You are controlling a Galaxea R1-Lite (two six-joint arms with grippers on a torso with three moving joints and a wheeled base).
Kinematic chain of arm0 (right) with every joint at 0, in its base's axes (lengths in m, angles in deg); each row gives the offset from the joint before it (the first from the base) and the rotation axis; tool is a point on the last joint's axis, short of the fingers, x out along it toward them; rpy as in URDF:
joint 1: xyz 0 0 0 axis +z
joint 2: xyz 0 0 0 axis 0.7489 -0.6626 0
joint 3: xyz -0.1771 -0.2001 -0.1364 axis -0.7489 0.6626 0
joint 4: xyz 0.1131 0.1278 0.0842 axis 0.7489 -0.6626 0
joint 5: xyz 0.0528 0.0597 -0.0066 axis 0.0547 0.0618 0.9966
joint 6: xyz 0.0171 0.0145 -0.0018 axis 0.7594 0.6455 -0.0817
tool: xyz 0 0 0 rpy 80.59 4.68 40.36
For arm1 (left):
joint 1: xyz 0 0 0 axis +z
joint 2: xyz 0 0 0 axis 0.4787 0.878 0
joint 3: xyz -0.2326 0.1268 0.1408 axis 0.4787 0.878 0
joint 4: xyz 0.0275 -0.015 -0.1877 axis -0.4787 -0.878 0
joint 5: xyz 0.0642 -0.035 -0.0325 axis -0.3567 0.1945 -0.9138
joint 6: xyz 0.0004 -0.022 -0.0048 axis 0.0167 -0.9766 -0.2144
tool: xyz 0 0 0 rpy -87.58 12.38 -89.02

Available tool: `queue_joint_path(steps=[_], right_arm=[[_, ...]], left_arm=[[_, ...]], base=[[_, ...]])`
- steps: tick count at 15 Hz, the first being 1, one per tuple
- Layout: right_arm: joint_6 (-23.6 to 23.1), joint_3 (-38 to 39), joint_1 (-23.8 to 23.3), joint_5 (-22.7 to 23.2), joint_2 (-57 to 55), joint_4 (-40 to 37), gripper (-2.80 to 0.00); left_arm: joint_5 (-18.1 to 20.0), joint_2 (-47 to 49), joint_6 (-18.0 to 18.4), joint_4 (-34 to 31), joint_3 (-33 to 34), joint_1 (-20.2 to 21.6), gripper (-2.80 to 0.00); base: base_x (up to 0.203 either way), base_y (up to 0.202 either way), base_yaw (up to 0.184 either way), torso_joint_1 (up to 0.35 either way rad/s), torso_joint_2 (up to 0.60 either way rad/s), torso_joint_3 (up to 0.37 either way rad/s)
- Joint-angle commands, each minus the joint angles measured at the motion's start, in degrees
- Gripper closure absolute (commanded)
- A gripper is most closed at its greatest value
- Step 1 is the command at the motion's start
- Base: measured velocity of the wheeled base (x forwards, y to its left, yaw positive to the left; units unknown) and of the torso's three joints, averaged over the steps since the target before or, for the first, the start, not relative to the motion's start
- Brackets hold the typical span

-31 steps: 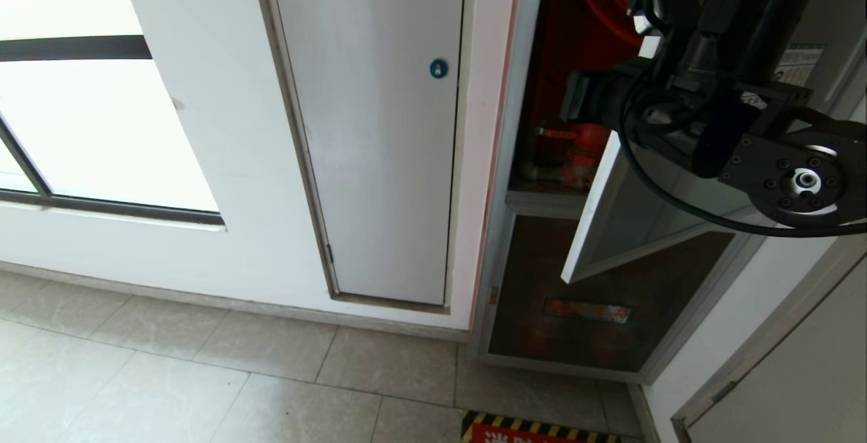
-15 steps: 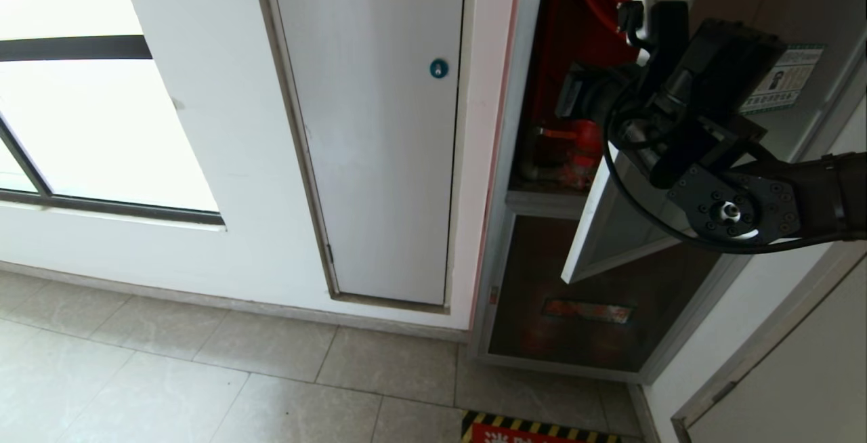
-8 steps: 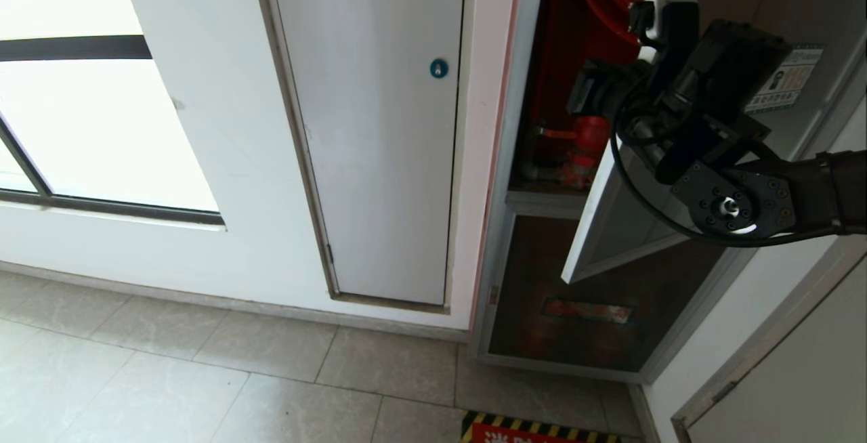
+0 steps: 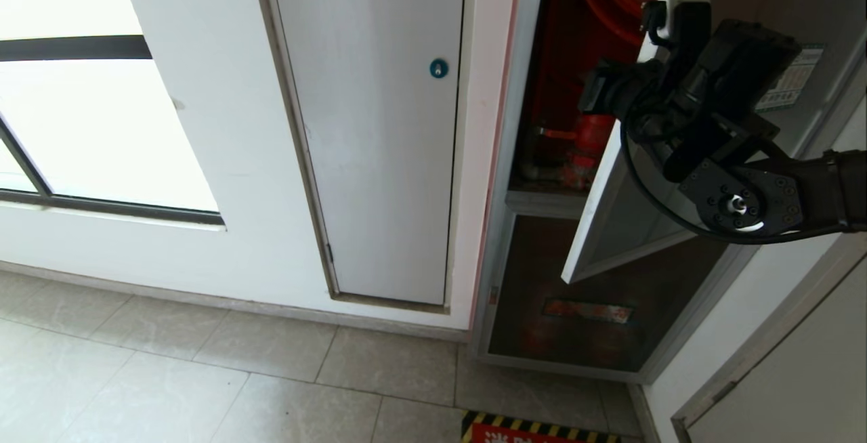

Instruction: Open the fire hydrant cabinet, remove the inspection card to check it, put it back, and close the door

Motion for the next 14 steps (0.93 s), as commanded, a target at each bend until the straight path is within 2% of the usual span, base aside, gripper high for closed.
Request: queue_joint_path(steps=[1,14], right_arm=[[-0.1,0.1,-0.2,-0.3,0.8,0.3,0.0],[-0.1,6.8,-2.1,-0.9,5.3,1.7,0.0]], left_arm=[[0.0,0.1,0.0,0.1,0.0,0.0,0.0],[0.0,0.1,0.0,0.1,0.0,0.0,0.0]], base=[[0.0,0.0,0.0,0.0,0.0,0.0],[0.0,0.0,0.0,0.0,0.0,0.0]])
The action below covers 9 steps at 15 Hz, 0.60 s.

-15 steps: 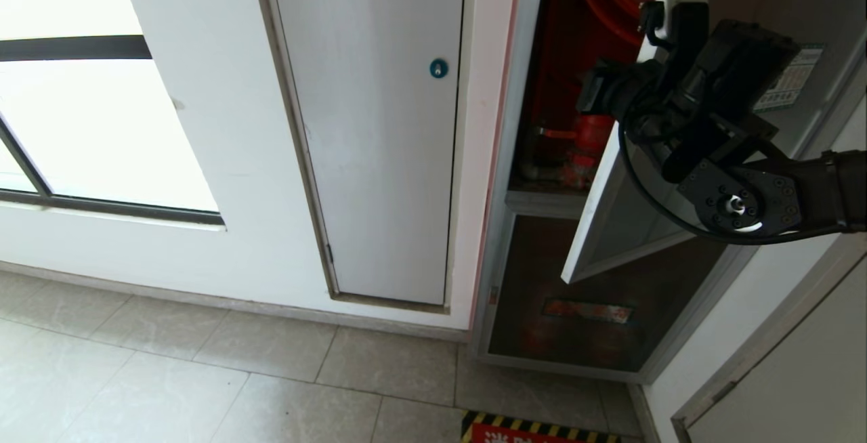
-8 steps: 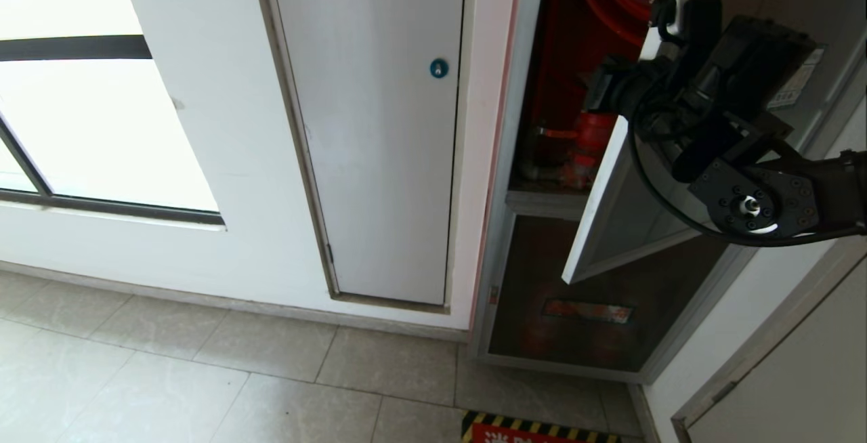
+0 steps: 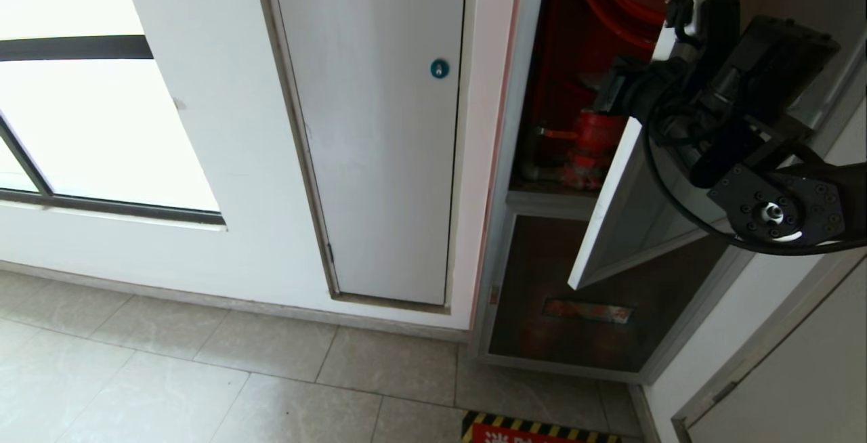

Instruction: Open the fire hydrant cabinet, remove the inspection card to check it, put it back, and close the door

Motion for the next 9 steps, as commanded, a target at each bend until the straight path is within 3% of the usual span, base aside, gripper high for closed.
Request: queue_joint_path(steps=[1,9], right_arm=[[-0.1,1.7,-0.1,-0.2,1.4,1.0,0.0],[-0.1,7.6,-0.9,-0.3,7.1,1.0,0.0]], left_arm=[[0.0,0.1,0.0,0.0,0.0,0.0,0.0],[0.0,0.1,0.0,0.0,0.0,0.0,0.0]], base=[[0.0,0.0,0.0,0.0,0.0,0.0],[0.0,0.0,0.0,0.0,0.0,0.0]])
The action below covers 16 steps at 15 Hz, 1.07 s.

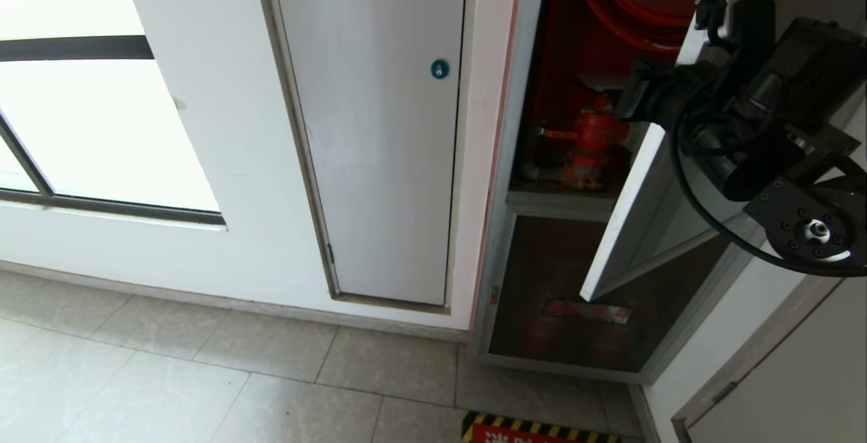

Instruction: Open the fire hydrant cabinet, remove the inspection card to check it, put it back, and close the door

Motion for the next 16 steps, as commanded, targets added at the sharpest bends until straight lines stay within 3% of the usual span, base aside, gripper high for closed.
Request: queue_joint_path(steps=[1,11,16], right_arm=[[-0.1,2.3,-0.2,-0.2,3.1,0.3,0.0],[0.0,14.8,-1.1,-0.2,13.8,1.6,0.0],[0.1,18.1,-3.7,-0.2,16.9,1.5,0.0]], left_arm=[[0.0,0.1,0.0,0.0,0.0,0.0,0.0],[0.0,0.1,0.0,0.0,0.0,0.0,0.0],[0.0,0.1,0.0,0.0,0.0,0.0,0.0]], base=[[0.0,0.0,0.0,0.0,0.0,0.0],[0.0,0.0,0.0,0.0,0.0,0.0],[0.0,0.0,0.0,0.0,0.0,0.0]])
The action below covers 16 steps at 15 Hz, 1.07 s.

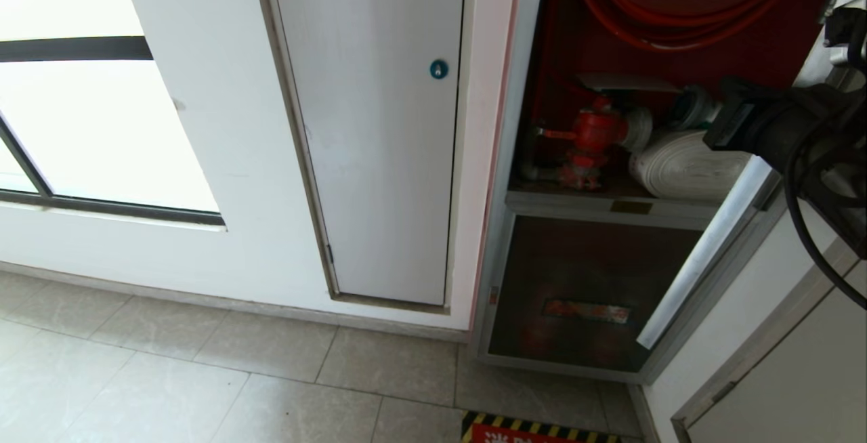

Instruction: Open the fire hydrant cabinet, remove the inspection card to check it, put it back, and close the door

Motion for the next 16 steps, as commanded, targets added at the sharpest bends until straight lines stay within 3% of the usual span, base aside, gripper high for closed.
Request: queue_joint_path(steps=[1,16], right_arm=[[-0.1,1.0,-1.5,0.0,2.1,0.4,0.0],[-0.7,9.3,-11.8,0.1,8.9,-0.2,0.0]], left_arm=[[0.0,0.1,0.0,0.0,0.0,0.0,0.0],[0.0,0.1,0.0,0.0,0.0,0.0,0.0]], base=[[0.0,0.0,0.0,0.0,0.0,0.0],[0.0,0.0,0.0,0.0,0.0,0.0]])
